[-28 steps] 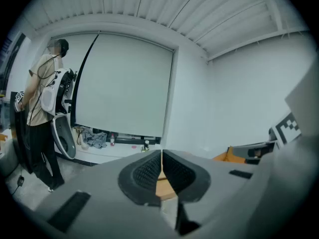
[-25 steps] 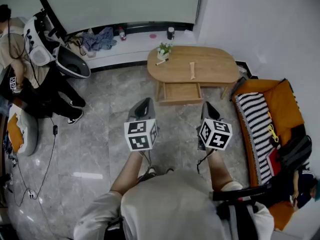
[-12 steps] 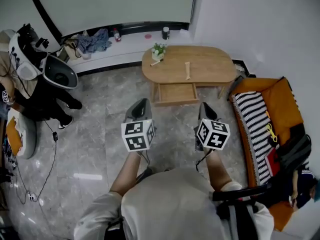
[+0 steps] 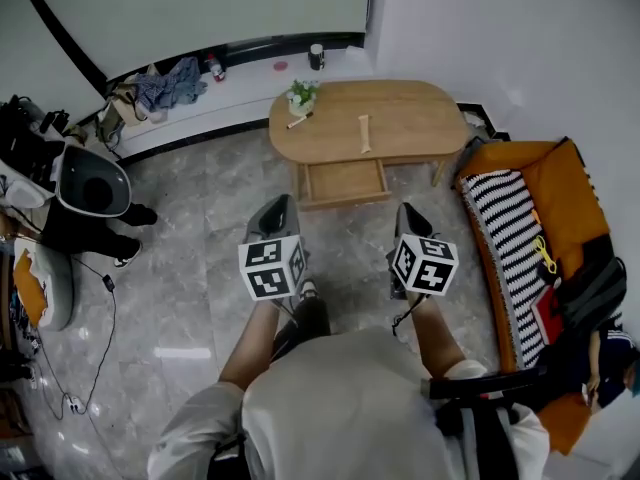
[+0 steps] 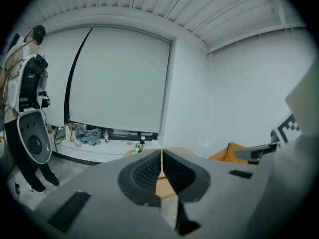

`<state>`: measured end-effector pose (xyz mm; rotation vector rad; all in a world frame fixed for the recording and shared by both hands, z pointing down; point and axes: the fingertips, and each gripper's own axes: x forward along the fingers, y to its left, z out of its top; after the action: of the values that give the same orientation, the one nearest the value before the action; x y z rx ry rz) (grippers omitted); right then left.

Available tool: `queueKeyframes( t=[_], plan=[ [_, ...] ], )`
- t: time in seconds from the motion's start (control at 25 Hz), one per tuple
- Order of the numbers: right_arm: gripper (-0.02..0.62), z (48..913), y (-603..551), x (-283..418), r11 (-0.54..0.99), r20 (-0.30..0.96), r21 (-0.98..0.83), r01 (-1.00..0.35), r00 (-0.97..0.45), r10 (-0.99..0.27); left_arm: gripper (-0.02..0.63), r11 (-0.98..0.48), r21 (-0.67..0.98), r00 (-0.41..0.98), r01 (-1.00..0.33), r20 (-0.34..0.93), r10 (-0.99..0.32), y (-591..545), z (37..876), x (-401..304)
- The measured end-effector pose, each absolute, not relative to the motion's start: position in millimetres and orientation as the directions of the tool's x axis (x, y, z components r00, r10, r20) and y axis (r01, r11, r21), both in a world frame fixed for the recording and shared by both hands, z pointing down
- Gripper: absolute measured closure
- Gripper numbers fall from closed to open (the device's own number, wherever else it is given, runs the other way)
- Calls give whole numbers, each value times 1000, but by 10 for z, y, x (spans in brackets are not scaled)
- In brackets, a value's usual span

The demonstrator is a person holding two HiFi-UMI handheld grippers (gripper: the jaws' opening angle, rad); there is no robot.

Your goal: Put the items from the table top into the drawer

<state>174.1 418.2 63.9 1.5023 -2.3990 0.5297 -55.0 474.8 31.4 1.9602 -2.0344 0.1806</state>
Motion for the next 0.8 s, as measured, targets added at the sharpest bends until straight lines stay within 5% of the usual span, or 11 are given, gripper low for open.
queueKeyframes(
  t=[0.8],
  plan=[
    [603,533,1623,721,347,403,-169,-923,-386,-830,591,-40,61,56,-997,291,-955,2012,155,-1510]
  ],
)
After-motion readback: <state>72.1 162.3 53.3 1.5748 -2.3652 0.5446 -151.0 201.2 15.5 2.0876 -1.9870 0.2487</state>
